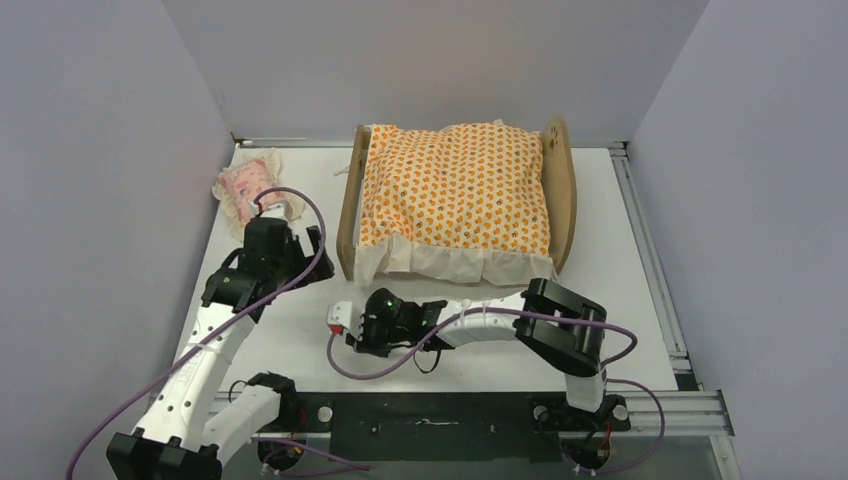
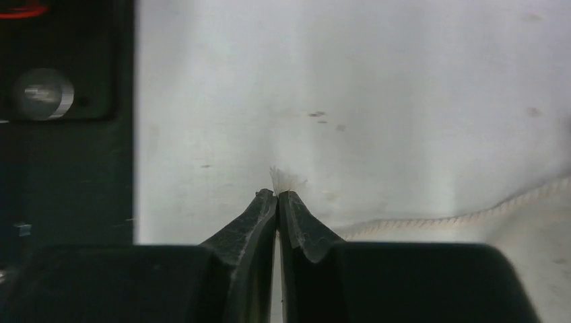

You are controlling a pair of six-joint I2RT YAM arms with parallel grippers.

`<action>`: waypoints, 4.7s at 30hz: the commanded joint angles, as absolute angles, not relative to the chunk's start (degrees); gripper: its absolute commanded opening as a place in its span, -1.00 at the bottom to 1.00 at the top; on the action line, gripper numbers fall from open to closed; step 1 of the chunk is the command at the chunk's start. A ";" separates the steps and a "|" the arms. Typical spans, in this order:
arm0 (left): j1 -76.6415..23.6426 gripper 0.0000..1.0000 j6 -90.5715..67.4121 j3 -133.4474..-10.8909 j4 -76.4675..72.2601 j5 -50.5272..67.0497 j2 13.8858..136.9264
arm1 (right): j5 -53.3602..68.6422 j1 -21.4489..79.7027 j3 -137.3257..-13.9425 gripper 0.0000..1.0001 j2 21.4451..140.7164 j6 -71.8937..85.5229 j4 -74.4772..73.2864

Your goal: Set up the pet bed

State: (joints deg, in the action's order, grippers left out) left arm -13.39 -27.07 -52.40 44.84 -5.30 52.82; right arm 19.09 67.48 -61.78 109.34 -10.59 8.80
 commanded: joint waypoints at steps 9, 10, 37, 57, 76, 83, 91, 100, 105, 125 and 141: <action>-13.20 0.95 -28.51 -52.86 30.89 2.13 60.19 | 3.42 69.96 -57.26 -0.11 92.82 -2.66 4.51; -13.22 0.97 -28.29 -53.35 29.55 2.38 61.42 | 1.16 69.10 -56.31 -0.10 91.93 -1.90 4.13; -23.29 -0.26 -35.14 -56.30 15.39 12.50 79.30 | -7.44 60.07 -40.90 0.08 90.88 17.87 1.03; -27.06 0.24 -38.59 -37.69 26.67 0.94 62.79 | -0.96 64.62 -42.27 -0.89 73.68 17.16 -0.58; -43.70 -0.92 -53.47 -28.54 25.47 -13.06 73.64 | -0.48 65.65 -40.25 -0.89 64.31 13.89 5.19; -55.72 -1.00 -63.46 -27.31 30.22 -11.30 69.13 | 1.89 65.65 -39.37 -0.89 63.84 13.54 5.28; -57.31 -0.36 -67.94 -26.63 33.46 -14.65 57.95 | 2.24 65.70 -39.73 -0.89 67.73 15.17 3.16; -56.47 0.05 -67.28 -33.10 42.63 -23.66 49.92 | 1.84 65.96 -51.50 -0.88 82.39 18.87 -3.35; -56.21 0.05 -68.17 -36.69 49.26 -30.78 44.85 | 3.09 65.85 -61.77 -0.83 92.98 22.19 -2.35; -50.29 0.08 -66.41 -36.83 55.39 -36.72 34.70 | 11.56 67.98 -56.25 -0.09 94.87 4.40 7.45; -22.91 0.19 -43.09 -37.76 40.87 -9.45 45.75 | 31.06 69.78 -64.94 -0.07 103.97 -34.19 -7.72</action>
State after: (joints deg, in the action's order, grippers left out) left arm -26.04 -49.08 -35.20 45.89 -16.14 44.60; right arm 25.41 69.71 -61.93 101.84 -26.57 -4.01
